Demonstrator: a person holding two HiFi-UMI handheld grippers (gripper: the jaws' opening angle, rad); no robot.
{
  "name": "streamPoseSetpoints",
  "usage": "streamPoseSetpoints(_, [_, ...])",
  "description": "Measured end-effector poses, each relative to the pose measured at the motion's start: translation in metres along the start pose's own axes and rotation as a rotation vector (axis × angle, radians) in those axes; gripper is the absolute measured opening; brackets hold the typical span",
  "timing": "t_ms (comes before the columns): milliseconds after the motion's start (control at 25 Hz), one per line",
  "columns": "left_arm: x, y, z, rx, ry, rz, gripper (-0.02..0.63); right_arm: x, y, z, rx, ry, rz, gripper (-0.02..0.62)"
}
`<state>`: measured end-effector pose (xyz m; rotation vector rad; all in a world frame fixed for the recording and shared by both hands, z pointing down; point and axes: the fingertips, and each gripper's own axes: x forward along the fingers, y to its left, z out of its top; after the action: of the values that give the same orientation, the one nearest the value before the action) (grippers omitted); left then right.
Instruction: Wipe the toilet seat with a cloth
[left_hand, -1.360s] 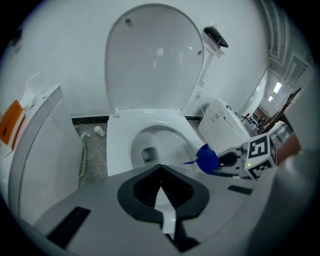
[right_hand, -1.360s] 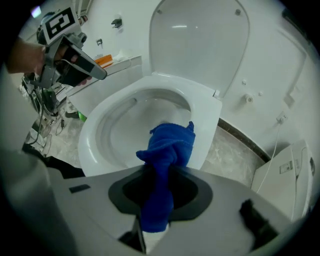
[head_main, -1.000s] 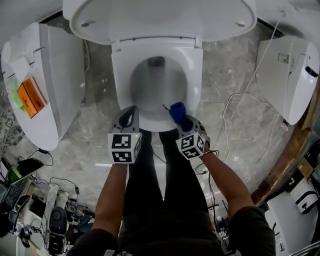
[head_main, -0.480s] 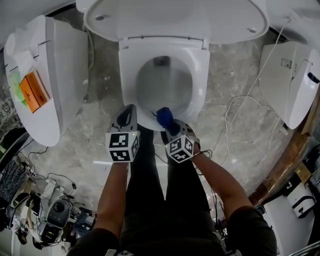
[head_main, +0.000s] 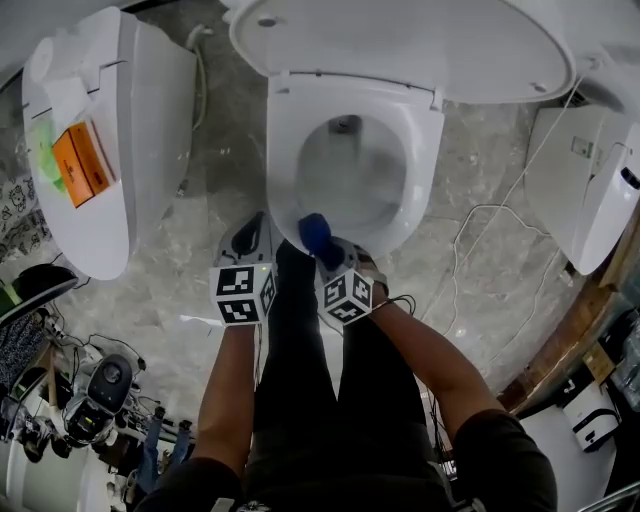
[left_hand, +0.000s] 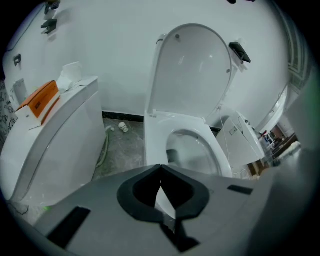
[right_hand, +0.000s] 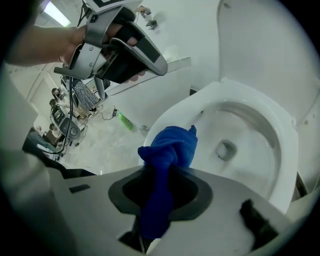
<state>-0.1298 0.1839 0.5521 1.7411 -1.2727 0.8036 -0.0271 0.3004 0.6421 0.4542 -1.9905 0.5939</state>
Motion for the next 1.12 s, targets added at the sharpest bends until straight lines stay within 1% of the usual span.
streamPoseSetpoints(160, [-0.005, 0.016, -0.006, -0.023, -0.005, 0.022, 0.009, 0.009, 0.007, 0.021, -0.155, -0.018, 0.011, 0.087])
streamPoseSetpoints(280, [-0.008, 0.027, -0.016, -0.056, 0.001, 0.041, 0.009, 0.017, 0.013, 0.038, -0.273, -0.017, 0.033, 0.087])
streamPoseSetpoints(360, [-0.011, 0.030, -0.019, -0.074, -0.003, 0.047, 0.009, 0.022, 0.013, 0.050, -0.317, -0.023, 0.044, 0.087])
streamPoseSetpoints(400, [-0.013, 0.031, -0.018, -0.077, -0.012, 0.048, 0.009, 0.024, 0.012, 0.056, -0.320, -0.026, 0.046, 0.087])
streamPoseSetpoints(560, [-0.021, 0.042, -0.011, -0.076, -0.052, 0.057, 0.009, 0.034, -0.003, 0.084, -0.270, -0.046, 0.024, 0.087])
streamPoseSetpoints(800, [-0.026, 0.055, -0.009, -0.083, -0.057, 0.070, 0.009, 0.042, -0.033, 0.118, -0.232, -0.082, -0.006, 0.087])
streamPoseSetpoints(920, [-0.029, 0.055, -0.006, -0.077, -0.065, 0.070, 0.009, 0.043, -0.058, 0.135, -0.152, -0.105, -0.017, 0.087])
streamPoseSetpoints(1120, [-0.029, 0.059, -0.004, -0.086, -0.065, 0.069, 0.009, 0.046, -0.098, 0.163, -0.083, -0.113, -0.060, 0.087])
